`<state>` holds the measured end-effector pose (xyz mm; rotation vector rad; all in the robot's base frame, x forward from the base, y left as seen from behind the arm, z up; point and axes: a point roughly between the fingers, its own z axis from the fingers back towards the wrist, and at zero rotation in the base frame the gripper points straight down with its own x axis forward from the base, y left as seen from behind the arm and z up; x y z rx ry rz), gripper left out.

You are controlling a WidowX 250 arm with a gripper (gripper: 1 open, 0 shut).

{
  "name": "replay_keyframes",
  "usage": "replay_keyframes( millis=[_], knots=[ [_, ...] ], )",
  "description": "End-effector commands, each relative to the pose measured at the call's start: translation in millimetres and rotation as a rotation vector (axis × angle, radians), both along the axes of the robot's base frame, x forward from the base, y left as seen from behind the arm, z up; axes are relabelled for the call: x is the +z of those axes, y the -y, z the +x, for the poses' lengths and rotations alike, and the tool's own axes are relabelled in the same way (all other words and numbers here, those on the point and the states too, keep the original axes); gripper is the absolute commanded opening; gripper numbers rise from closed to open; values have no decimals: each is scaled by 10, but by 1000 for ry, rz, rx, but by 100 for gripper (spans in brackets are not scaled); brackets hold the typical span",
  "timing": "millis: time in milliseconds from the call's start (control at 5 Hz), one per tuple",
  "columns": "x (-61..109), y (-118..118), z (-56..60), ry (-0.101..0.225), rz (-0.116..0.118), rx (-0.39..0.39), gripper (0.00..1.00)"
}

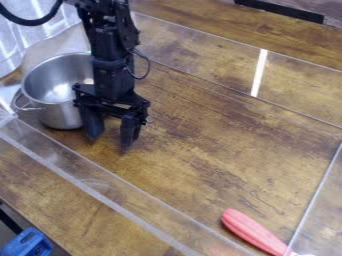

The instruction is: Put the green object in the silver pot

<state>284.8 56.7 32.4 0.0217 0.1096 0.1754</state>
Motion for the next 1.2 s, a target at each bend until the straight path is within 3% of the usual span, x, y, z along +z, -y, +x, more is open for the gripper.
replay_keyframes(
  millis=[0, 800, 1000],
  knots=[
    [260, -128, 36, 84, 22, 34, 0],
    [320, -204, 11, 93, 33, 54, 0],
    [374, -239, 1, 99, 31, 62, 100]
  ],
)
